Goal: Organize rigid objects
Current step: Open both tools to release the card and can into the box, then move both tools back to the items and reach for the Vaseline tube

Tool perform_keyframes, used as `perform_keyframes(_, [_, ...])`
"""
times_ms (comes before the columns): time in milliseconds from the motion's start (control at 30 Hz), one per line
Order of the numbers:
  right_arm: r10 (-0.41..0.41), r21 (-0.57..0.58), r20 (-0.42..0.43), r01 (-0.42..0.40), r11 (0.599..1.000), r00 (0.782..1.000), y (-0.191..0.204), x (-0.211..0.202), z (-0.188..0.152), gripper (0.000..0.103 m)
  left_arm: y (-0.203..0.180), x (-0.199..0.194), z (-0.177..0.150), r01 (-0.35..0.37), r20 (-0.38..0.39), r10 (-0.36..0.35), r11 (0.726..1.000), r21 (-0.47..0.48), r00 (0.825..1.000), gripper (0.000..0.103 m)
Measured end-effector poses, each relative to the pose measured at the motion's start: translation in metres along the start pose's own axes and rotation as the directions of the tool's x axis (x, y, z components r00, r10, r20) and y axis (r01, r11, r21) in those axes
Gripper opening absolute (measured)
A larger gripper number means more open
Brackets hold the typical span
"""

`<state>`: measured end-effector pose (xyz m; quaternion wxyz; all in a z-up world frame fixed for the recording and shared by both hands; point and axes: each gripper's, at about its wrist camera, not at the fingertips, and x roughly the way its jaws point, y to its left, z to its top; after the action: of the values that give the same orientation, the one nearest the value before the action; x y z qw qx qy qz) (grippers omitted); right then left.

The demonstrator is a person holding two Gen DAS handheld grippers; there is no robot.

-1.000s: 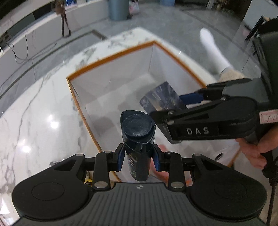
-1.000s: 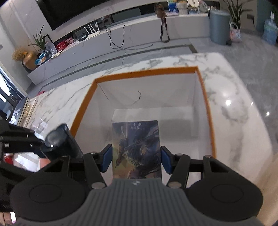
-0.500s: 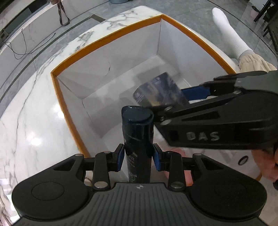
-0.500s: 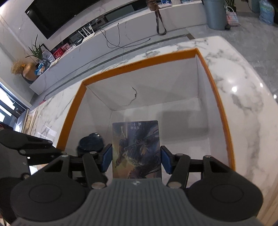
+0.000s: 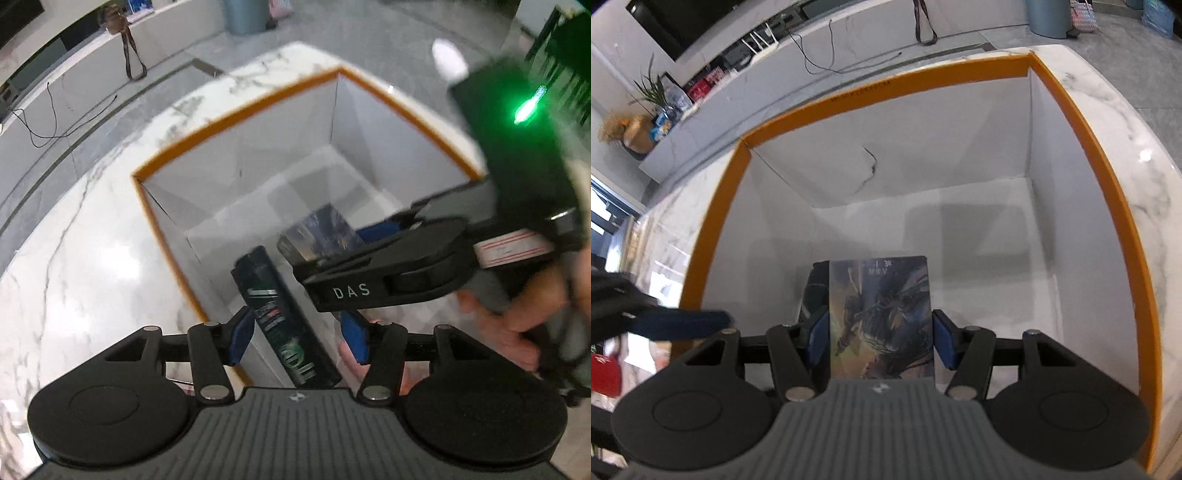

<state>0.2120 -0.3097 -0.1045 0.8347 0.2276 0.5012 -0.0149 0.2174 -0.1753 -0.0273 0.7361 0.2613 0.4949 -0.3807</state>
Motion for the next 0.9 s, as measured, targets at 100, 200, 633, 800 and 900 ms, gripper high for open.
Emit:
perform_keyframes(100, [-0.014, 0.013, -0.017, 0.014, 1.000, 1.000, -0.002, 0.003, 0.002, 0.058, 0.014, -0.017, -0.006, 0.062, 0.049, -0.059, 0.997, -0.054, 0.997, 0.061])
perform_keyframes(200, [-0.038, 0.002, -0.030, 0.038, 0.999, 0.999, 0.001, 0.007, 0.005, 0.058, 0.026, -0.027, -0.008, 0.072, 0.100, -0.063, 0.993, -0.091, 0.993, 0.059])
perform_keyframes(633, [-0.059, -0.026, -0.121, 0.056, 0.998, 0.991, 0.019, 0.029, 0.005, 0.058, 0.062, -0.035, -0.029, 0.045, 0.122, -0.017, 0.973, -0.228, 0.992, 0.052])
perform_keyframes(800, [-0.094, -0.041, -0.153, 0.088, 0.995, 0.984, 0.026, 0.034, 0.008, 0.060, 0.081, -0.041, -0.042, 0.052, 0.138, -0.015, 0.962, -0.268, 0.990, 0.052])
perform_keyframes(900, [-0.113, -0.049, -0.141, 0.107, 0.993, 0.984, 0.030, 0.028, 0.010, 0.060, 0.092, -0.047, -0.053, 0.071, 0.160, -0.026, 0.956, -0.286, 0.987, 0.052])
